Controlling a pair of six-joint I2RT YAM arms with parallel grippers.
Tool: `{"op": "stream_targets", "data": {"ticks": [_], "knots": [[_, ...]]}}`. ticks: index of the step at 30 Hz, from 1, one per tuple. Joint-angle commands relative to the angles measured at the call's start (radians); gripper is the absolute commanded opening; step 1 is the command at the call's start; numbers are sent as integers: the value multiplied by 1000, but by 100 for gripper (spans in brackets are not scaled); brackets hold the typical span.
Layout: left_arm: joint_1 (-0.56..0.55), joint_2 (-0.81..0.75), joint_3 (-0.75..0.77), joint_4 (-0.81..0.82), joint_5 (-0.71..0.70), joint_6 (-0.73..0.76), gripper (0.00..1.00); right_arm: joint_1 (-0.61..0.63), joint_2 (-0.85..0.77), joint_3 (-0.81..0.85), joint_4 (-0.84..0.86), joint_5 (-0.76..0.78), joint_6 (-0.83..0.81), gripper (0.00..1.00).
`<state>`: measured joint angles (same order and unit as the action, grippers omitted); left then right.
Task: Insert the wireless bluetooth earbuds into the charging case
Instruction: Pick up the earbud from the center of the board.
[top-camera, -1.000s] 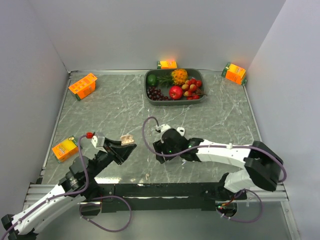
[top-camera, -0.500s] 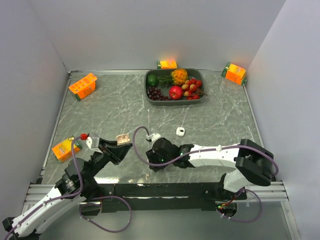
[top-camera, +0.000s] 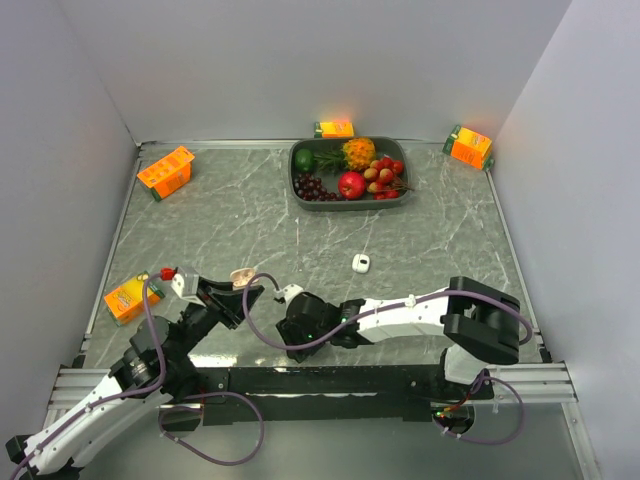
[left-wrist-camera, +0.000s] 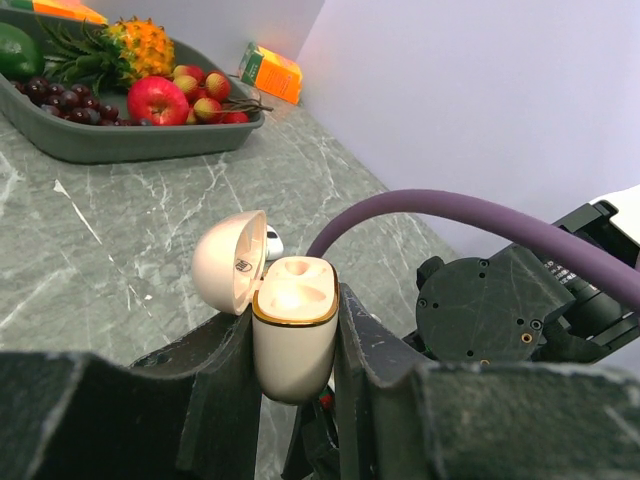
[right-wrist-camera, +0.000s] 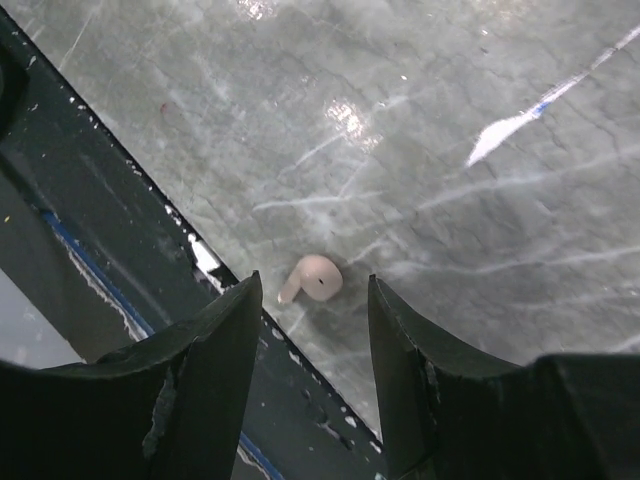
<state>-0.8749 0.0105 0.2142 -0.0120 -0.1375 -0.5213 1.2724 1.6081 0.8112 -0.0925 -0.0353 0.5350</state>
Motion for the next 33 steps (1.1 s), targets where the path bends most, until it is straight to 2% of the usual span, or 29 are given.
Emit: {"op": "stream_targets", "data": {"ticks": [1,15,18,19,21,23,30,33], "knots": [[-4,-44,33,17,-10,-16,1,10,27,46,4,28,26,54],[-4,-41,28,18,-8,-17,1,28,50,51,-41,74,49,44],[-4,-35,30,21,-7,-16,1,36,55,46,-52,86,62,37],[-4,-34,30,21,-5,-16,1,38,53,42,-52,89,71,31],[-4,-27,33,24,-2,-13,1,38,44,36,-50,98,75,25],[-3,-24,31,26,-2,-13,1,38,36,32,-65,110,77,22],[-3,-20,33,29,-2,-14,1,32,-49,19,-124,179,66,0],[-3,-18,33,32,-1,-13,1,15,-100,-3,-148,216,56,0]]}}
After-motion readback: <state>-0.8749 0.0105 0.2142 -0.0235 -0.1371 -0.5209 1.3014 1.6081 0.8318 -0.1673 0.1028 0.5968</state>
